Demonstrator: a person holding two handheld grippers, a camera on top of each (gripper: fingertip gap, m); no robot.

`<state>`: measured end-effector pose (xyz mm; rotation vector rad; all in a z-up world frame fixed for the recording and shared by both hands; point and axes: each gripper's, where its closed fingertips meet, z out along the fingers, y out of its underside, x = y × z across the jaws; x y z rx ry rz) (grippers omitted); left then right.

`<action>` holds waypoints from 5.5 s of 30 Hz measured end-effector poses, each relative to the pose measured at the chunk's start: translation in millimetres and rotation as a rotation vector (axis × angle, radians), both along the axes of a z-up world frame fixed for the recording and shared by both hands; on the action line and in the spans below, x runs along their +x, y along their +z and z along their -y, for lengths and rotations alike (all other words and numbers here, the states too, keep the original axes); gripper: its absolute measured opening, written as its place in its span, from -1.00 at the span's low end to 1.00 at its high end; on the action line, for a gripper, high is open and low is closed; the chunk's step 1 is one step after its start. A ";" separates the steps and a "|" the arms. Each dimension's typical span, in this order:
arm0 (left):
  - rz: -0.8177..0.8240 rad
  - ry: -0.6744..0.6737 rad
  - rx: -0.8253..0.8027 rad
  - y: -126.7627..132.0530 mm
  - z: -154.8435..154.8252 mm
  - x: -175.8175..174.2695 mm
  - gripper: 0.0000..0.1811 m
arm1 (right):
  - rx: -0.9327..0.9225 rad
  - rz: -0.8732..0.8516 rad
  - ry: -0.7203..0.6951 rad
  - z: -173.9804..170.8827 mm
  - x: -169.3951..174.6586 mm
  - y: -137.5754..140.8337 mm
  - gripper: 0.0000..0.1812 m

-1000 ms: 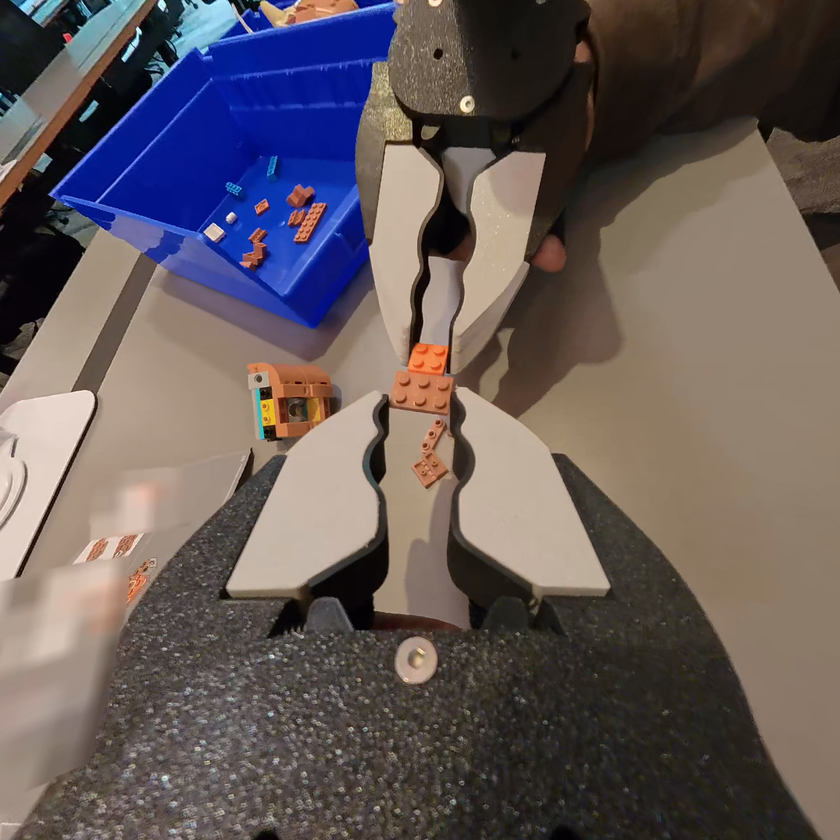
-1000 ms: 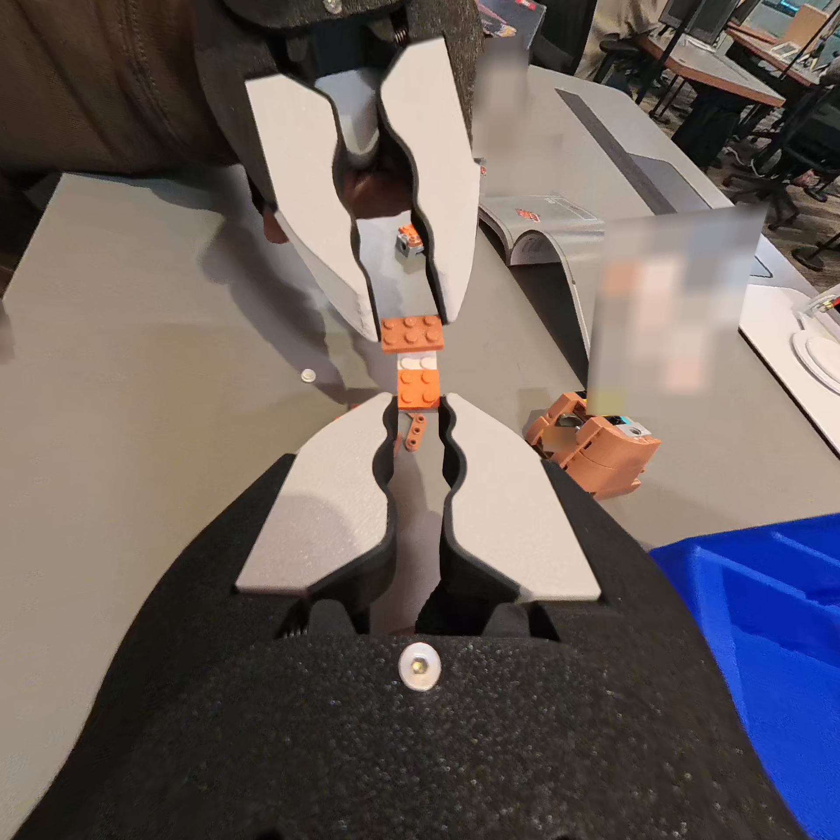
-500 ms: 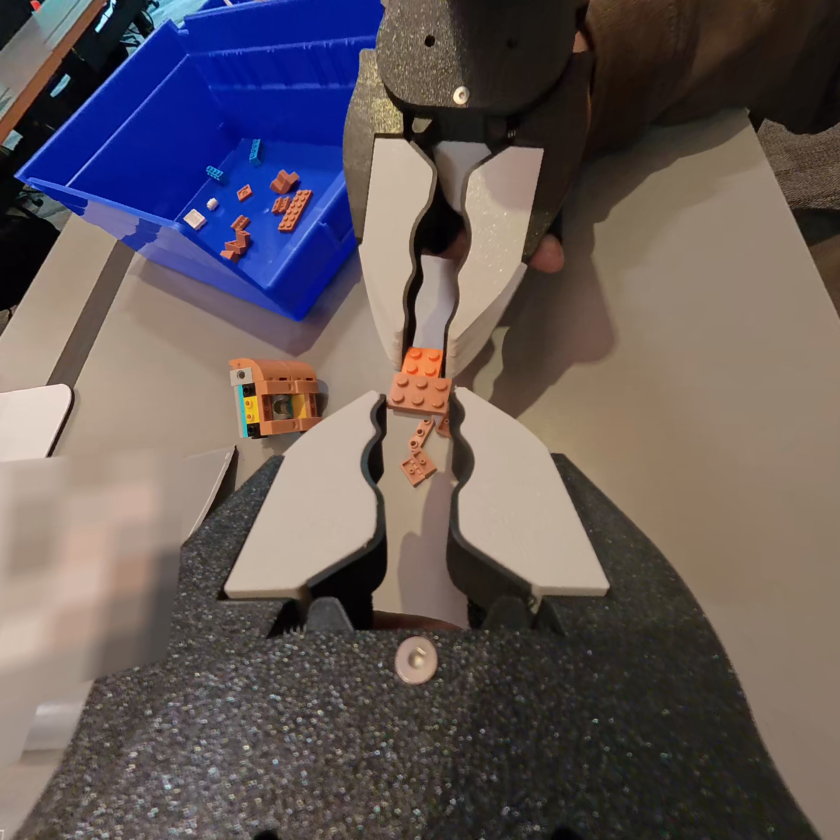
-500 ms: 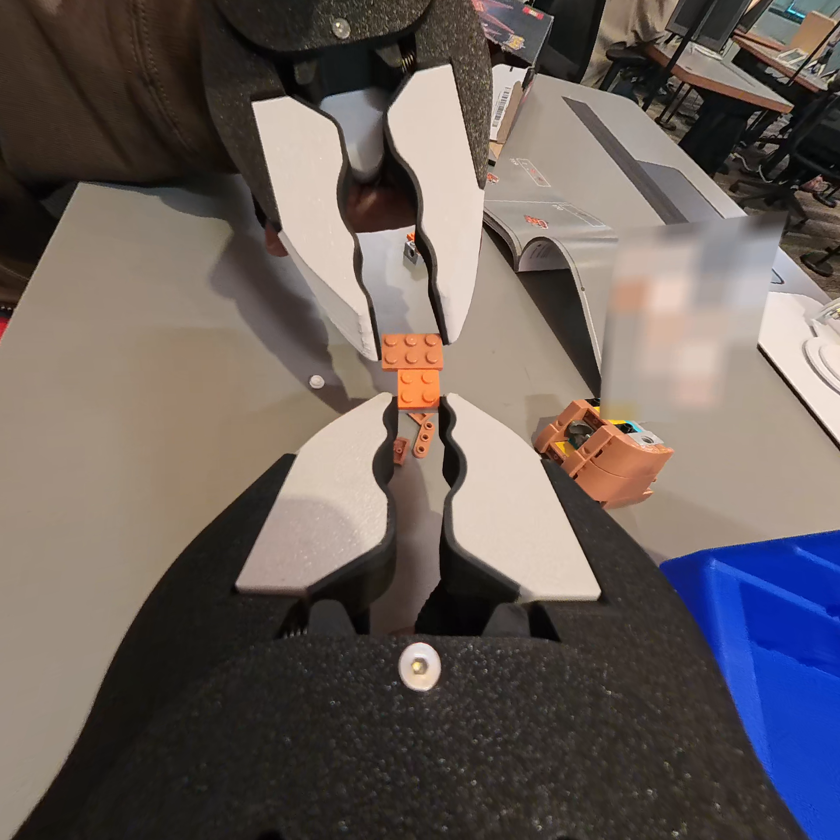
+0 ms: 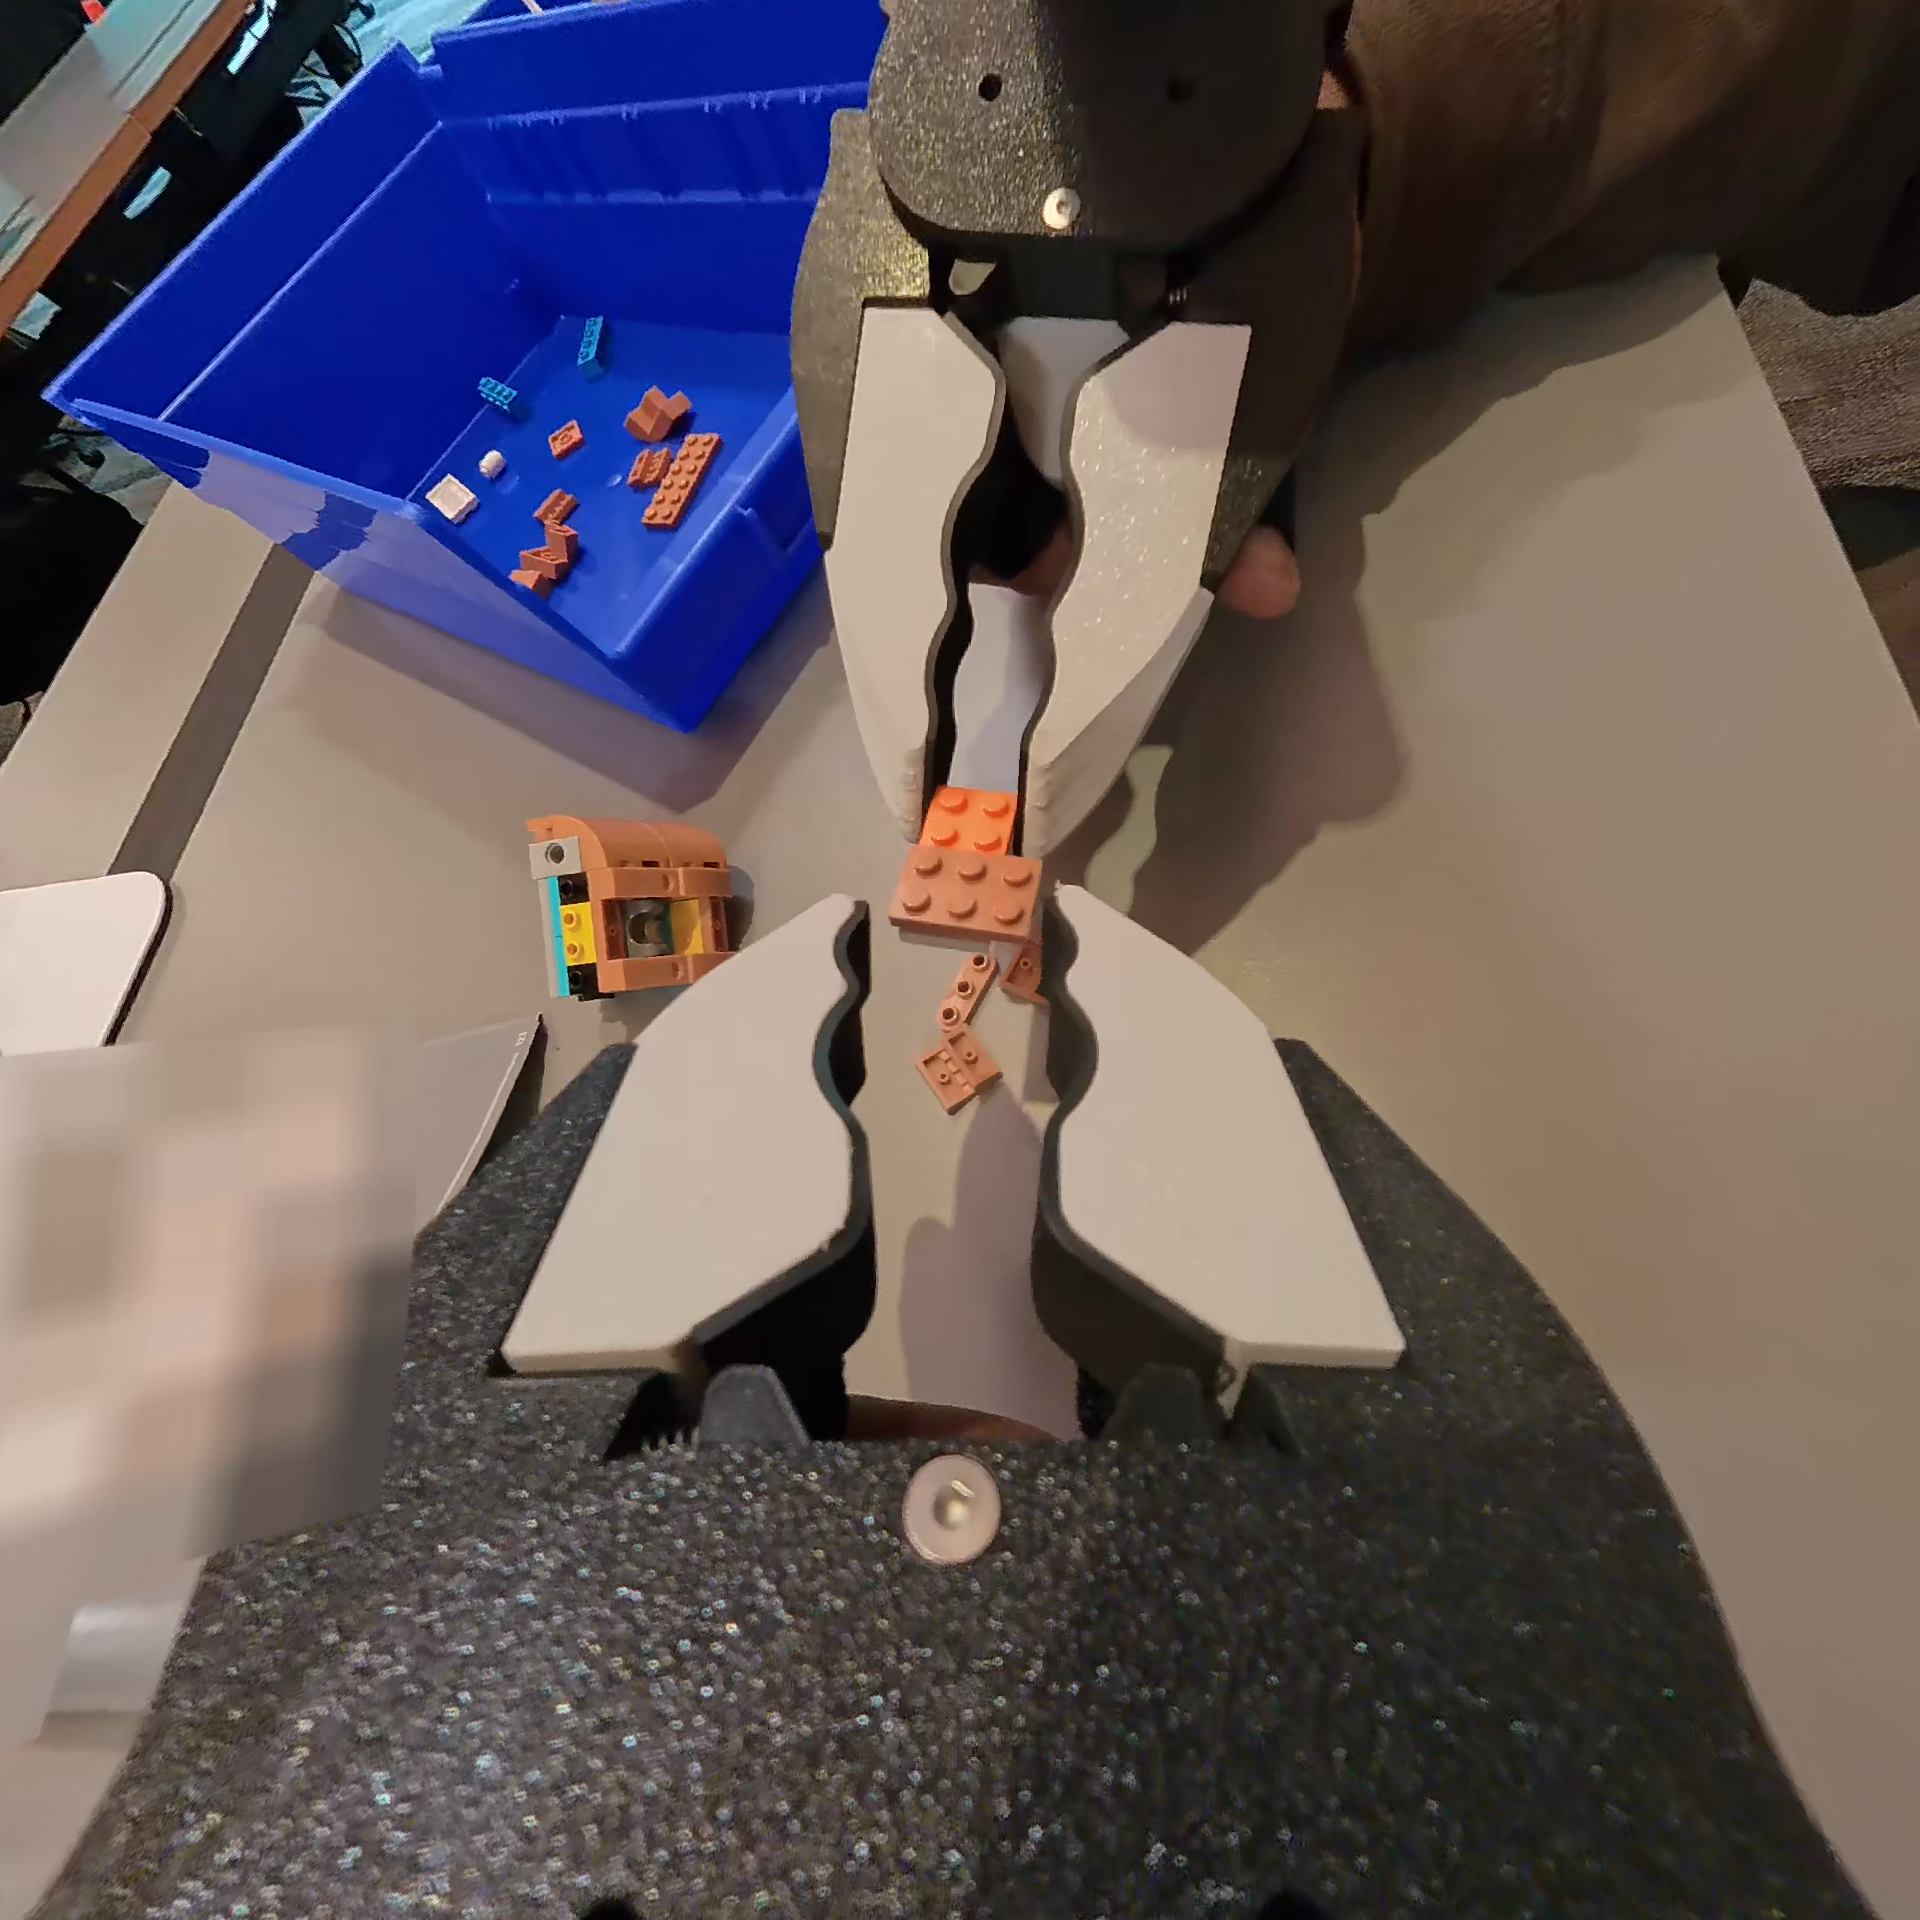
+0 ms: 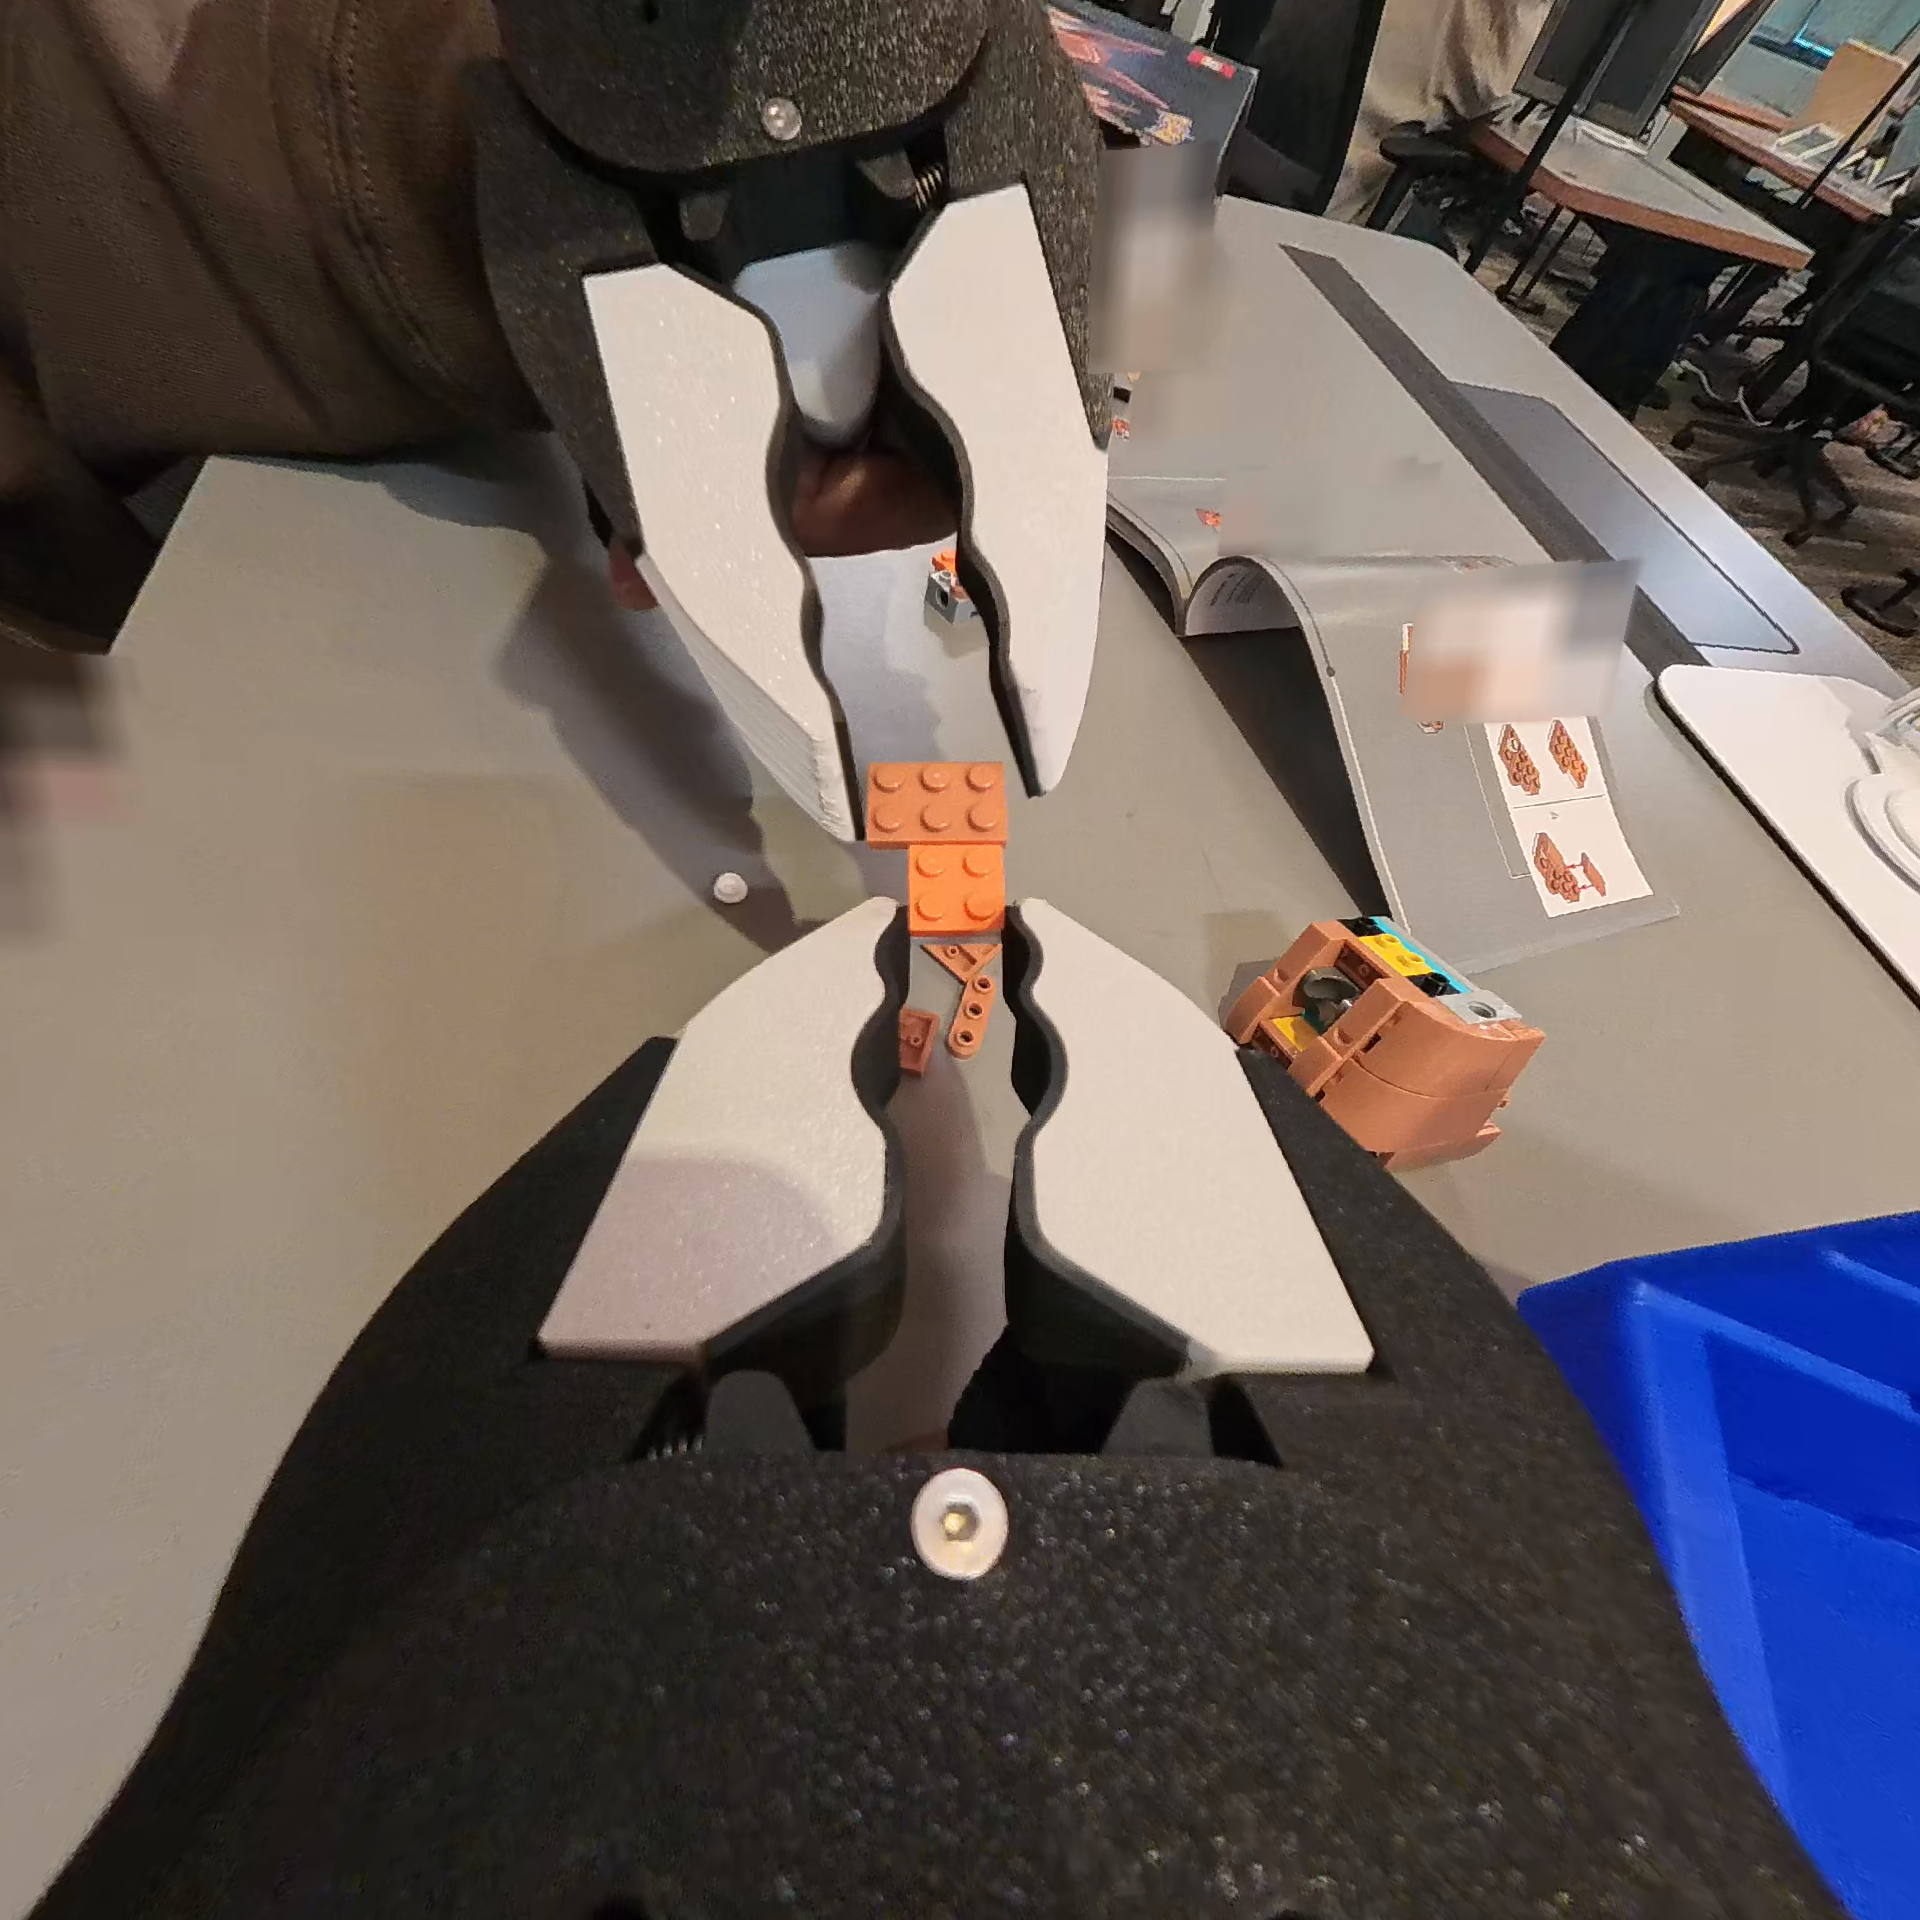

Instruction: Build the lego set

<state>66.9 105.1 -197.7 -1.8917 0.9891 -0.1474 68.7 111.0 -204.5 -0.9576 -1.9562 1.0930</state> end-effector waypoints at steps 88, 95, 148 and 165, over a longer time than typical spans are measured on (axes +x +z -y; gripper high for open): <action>-0.493 -0.180 0.738 39.7 11.5 17.7 -0.90 | -0.126 -0.064 0.203 22.1 17.6 27.8 -0.71; -0.146 -0.176 0.532 43.0 14.5 12.1 -0.90 | 0.144 -0.294 0.151 27.4 10.4 40.6 -0.57; -0.183 -0.237 0.395 24.0 21.9 20.5 -0.90 | 0.601 -0.484 0.158 46.0 14.5 47.4 -0.75; -0.155 -0.222 0.398 28.0 20.7 22.1 -0.91 | 0.521 -0.428 0.126 43.3 13.3 47.9 -0.90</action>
